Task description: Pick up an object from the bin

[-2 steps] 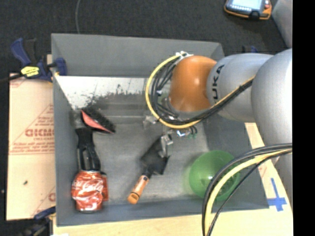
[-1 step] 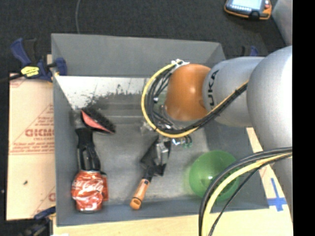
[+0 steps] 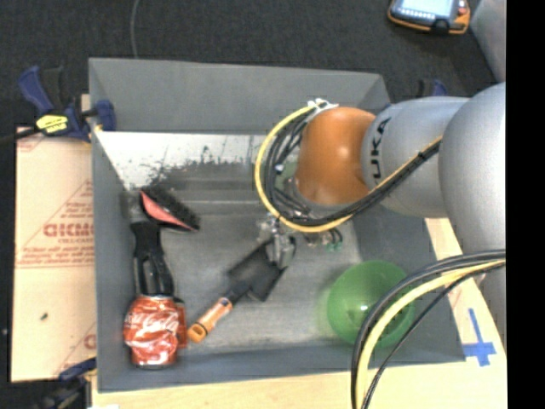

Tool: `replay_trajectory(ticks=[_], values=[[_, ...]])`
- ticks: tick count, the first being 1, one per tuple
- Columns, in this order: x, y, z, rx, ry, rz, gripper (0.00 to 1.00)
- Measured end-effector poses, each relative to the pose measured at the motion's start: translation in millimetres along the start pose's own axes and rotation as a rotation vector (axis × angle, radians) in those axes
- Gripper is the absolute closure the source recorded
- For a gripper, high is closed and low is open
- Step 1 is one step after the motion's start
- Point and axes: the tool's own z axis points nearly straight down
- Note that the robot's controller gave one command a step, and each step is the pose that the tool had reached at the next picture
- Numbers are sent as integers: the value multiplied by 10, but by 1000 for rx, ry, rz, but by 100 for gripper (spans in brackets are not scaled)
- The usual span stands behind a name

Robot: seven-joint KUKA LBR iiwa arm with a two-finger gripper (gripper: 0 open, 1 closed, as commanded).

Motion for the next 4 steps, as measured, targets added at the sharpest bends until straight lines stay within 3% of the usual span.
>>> replay_trajectory(ticks=[1,2,3,4], values=[[0,0,0,0,0,-1,100],[104,-183,-1209,0,2,19,100],[28,-135,-1446,2,-3,23,100],[95,-657,-1296,7,-7,-392,100]])
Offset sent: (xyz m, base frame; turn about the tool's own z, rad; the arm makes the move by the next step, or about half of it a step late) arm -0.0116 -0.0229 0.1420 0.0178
